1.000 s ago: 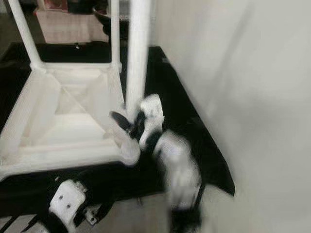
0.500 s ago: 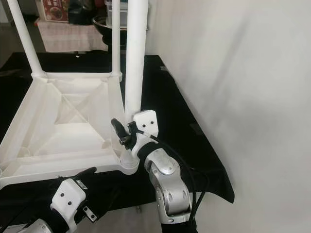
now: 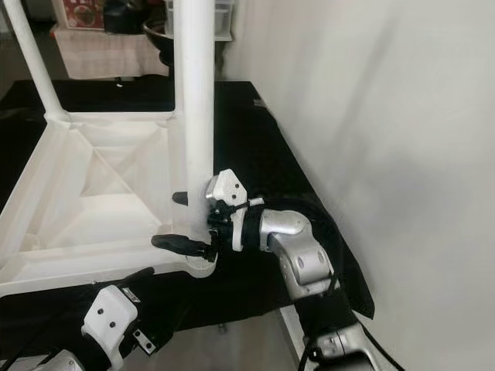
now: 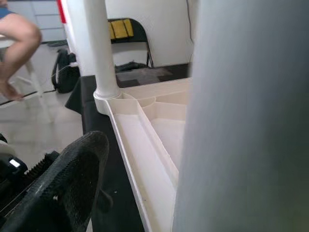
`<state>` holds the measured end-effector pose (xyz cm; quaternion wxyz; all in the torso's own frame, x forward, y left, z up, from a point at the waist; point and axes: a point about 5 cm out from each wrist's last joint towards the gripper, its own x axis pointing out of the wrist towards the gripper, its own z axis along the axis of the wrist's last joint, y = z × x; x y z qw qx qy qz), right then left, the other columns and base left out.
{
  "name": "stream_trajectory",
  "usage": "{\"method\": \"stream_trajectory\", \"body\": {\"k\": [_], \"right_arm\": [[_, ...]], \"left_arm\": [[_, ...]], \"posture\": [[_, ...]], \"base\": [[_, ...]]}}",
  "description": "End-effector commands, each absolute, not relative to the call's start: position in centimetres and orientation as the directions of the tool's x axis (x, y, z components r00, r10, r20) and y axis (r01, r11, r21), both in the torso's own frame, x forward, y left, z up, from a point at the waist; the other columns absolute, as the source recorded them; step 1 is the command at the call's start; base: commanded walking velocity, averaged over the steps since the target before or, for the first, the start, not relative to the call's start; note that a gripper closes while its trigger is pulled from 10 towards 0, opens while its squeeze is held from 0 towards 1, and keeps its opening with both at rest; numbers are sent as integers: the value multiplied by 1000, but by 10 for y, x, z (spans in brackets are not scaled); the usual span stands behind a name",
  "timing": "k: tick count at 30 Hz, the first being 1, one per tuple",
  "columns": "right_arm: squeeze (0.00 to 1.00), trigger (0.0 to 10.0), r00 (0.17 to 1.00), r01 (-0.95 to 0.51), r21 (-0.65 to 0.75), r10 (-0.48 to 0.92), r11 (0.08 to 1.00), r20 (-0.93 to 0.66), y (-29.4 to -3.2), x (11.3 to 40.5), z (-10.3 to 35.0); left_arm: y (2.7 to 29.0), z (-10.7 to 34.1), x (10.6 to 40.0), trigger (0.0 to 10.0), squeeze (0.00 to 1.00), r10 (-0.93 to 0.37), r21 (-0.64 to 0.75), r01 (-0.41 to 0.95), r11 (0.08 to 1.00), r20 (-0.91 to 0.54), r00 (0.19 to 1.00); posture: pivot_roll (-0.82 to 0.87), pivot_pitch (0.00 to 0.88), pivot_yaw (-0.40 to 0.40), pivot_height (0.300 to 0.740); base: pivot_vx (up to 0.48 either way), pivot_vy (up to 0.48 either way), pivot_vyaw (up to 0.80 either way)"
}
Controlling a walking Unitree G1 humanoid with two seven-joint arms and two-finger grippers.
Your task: Building children table
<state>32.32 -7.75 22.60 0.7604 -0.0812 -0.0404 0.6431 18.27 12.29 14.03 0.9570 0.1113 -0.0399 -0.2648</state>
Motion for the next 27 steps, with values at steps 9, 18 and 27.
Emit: {"method": "stream_trajectory", "body": {"k": [9, 18, 27], "right_arm": [[0, 0, 43, -988, -151, 999, 38, -30, -72, 332, 237], [0, 0, 189, -972, -151, 981, 181, -37, -93, 332, 225], [0, 0, 809, -580, 8, 577, 814, -112, -98, 306, 169]], "left_arm": [[121, 139, 176, 10000, 0, -524, 220, 511, 831, 3, 851], [122, 140, 176, 10000, 0, -524, 219, 512, 831, -2, 852], [124, 140, 178, 10000, 0, -520, 223, 507, 833, 2, 854]], "posture": [[70, 154, -93, 740], [71, 159, -101, 740], [53, 159, -94, 740]], "base": [[0, 0, 0], [0, 0, 0], [0, 0, 0]]}}
